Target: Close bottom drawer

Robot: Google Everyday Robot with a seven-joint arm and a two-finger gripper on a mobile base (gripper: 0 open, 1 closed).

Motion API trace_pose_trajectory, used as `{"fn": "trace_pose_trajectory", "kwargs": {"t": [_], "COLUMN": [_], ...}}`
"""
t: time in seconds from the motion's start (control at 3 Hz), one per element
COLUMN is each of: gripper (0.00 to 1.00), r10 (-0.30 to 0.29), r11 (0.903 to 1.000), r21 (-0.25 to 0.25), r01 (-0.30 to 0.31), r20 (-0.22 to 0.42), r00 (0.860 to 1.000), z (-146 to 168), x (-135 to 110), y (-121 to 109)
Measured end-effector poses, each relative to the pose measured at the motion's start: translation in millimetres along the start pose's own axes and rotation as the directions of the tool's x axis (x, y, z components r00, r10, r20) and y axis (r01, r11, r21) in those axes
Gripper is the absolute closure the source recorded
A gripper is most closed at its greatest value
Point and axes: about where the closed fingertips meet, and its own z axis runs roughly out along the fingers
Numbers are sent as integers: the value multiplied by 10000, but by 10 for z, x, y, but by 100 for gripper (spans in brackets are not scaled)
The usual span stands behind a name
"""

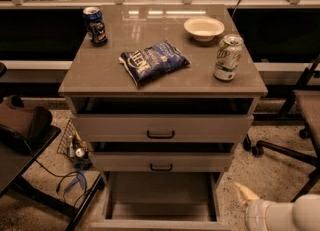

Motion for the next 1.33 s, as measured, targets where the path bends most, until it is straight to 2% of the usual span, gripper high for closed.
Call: {"fn": "trace_pose_trajectory", "kwargs": {"t": [0.33,0.67,1.0,1.33], "gripper": [0,0,13,37], "r10": [-431,-559,-482,-319], "r11": [9990,9984,9978,9938], "r21": [170,7,-393,-1016], "r01": [418,563,543,456], "r20": [836,1354,1425,1324], "r00": [9956,9892,9886,9907], "z": [597,1161,1627,2052], "x": [117,243,403,572], "y": [78,172,284,433]}}
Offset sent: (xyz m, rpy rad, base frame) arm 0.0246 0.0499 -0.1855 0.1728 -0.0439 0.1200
